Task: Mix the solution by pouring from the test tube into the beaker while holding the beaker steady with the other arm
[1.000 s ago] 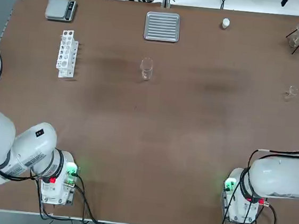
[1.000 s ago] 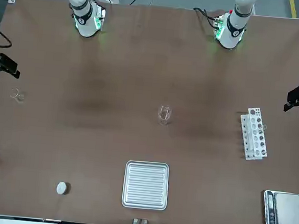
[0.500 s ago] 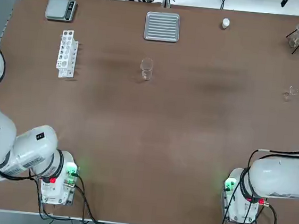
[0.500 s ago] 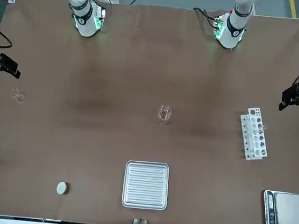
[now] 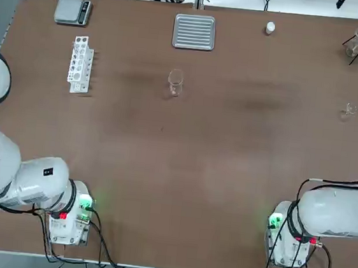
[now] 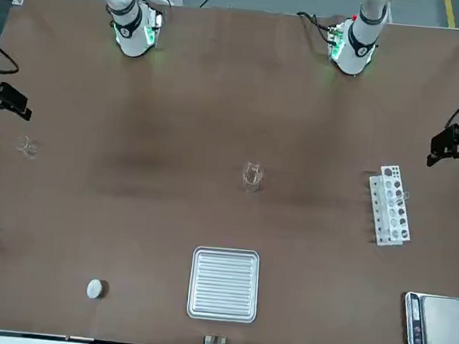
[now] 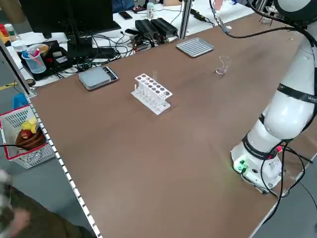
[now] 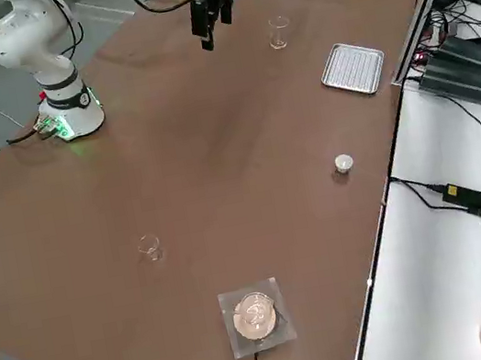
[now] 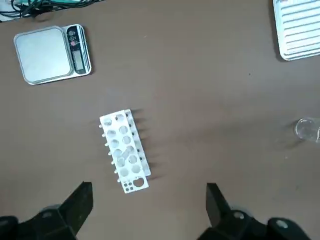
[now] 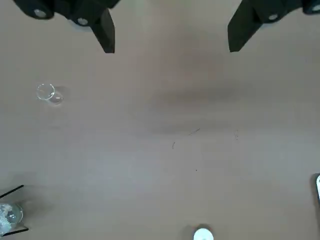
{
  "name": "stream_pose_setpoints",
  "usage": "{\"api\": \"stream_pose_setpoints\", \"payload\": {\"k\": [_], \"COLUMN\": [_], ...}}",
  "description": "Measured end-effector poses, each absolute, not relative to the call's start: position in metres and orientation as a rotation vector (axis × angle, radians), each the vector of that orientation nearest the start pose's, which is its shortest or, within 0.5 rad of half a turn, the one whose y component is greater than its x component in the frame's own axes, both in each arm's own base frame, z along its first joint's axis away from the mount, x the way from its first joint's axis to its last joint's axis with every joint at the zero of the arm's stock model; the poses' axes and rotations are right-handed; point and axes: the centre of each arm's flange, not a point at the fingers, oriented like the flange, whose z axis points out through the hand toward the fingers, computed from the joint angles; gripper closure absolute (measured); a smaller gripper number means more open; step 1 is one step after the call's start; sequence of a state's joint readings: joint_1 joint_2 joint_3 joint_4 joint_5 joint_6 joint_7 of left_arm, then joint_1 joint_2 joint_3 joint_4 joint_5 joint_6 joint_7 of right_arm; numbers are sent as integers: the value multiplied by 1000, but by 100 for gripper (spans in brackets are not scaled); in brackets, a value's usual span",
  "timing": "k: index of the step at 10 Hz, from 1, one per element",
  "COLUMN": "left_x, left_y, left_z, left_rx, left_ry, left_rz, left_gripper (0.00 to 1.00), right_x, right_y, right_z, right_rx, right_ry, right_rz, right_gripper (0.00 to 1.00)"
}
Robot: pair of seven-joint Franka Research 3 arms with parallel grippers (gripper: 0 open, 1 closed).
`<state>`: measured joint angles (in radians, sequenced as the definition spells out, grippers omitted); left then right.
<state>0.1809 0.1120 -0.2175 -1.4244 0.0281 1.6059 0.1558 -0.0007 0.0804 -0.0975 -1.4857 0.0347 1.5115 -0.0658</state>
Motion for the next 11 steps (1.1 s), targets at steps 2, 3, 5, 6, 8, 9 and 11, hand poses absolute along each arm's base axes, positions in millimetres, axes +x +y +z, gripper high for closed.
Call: {"api": "stream_pose_setpoints", "payload": {"k": [2,3,5,6,8,9,11], "left_x": [591,592,592,591,591,591,591], "left_y": [-8,-3,11,14,15,14,14], "left_z": [636,636,636,636,636,636,636], "left_rx": [-3110,-3107,-3111,-3112,-3112,-3112,-3112], "left_ry": [259,228,184,176,172,174,173], "left_rz": [-115,-113,-112,-112,-111,-111,-111], "left_gripper": [0,0,0,0,0,0,0], "right_x": [571,571,571,571,571,571,571], "right_y": [-50,-50,-50,-50,-50,-50,-51], "right_z": [614,614,614,614,614,614,614], "right_rx": [-3109,-3109,-3109,-3109,-3109,-3109,-3109], "right_ry": [49,49,49,49,49,50,52], "right_rz": [81,81,81,81,83,83,83], "right_gripper": [0,0,0,0,0,0,0]}}
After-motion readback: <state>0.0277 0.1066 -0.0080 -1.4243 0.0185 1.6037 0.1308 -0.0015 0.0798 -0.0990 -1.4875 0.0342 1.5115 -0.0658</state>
